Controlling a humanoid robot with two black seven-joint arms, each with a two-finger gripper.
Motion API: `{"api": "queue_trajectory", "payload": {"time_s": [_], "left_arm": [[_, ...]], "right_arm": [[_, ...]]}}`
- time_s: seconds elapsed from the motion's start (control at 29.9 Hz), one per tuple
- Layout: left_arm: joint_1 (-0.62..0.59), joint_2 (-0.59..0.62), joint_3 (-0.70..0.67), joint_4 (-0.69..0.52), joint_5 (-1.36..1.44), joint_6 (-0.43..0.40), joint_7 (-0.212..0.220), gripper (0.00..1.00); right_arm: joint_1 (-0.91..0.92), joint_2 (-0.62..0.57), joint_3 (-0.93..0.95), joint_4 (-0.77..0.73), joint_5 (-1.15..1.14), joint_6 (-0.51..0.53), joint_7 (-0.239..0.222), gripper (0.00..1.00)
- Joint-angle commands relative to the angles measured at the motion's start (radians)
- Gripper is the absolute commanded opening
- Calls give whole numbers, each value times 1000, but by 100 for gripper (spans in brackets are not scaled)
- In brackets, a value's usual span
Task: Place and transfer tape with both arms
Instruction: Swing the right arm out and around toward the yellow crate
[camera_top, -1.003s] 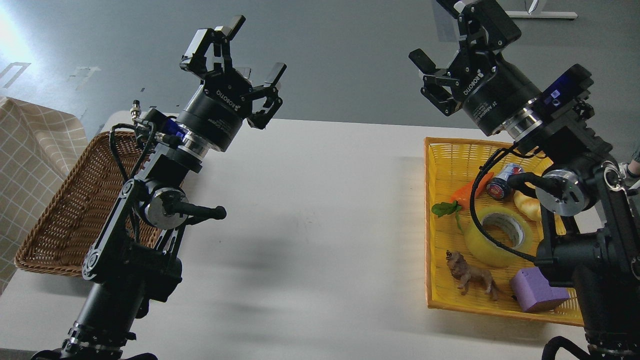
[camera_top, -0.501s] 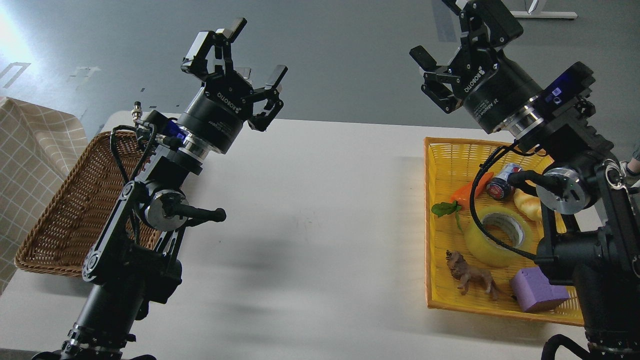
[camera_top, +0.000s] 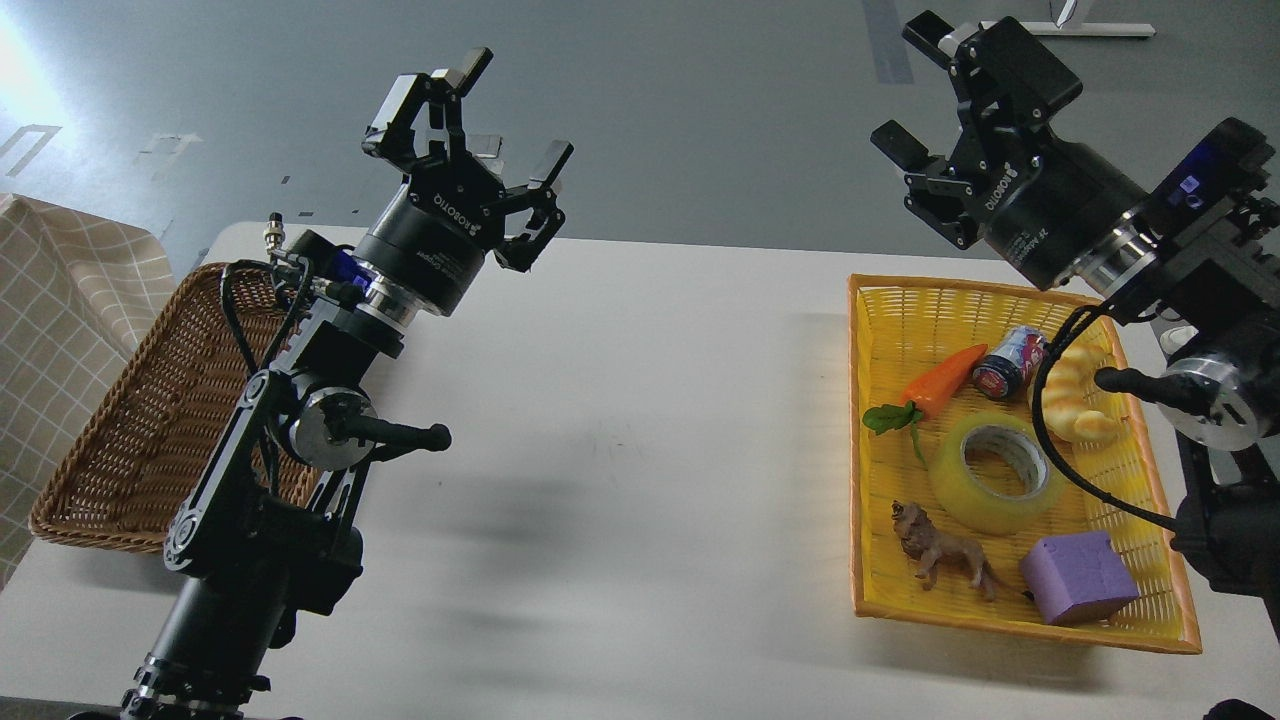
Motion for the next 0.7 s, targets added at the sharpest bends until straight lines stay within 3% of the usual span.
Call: {"api": "queue_trajectory", "payload": {"time_s": [0.0, 0.23, 0.4, 0.47, 0.67], "left_arm": [[0, 0, 0, 2, 0, 2, 0, 98], [20, 0, -1, 8, 0, 3, -1, 98], [20, 0, -1, 20, 0, 2, -1, 98], [20, 0, -1, 20, 0, 2, -1, 98], [19, 0, 0, 22, 0, 2, -1, 98]], "right_arm": [[-40, -112, 1, 42, 1, 1, 4, 100], [-105, -327, 3, 90, -2, 15, 9, 100], [-119, -354, 24, 73, -13, 15, 12, 100], [-145, -385, 24, 71, -24, 15, 27, 100], [-214, -482, 24, 38, -116, 33, 133, 100]]}}
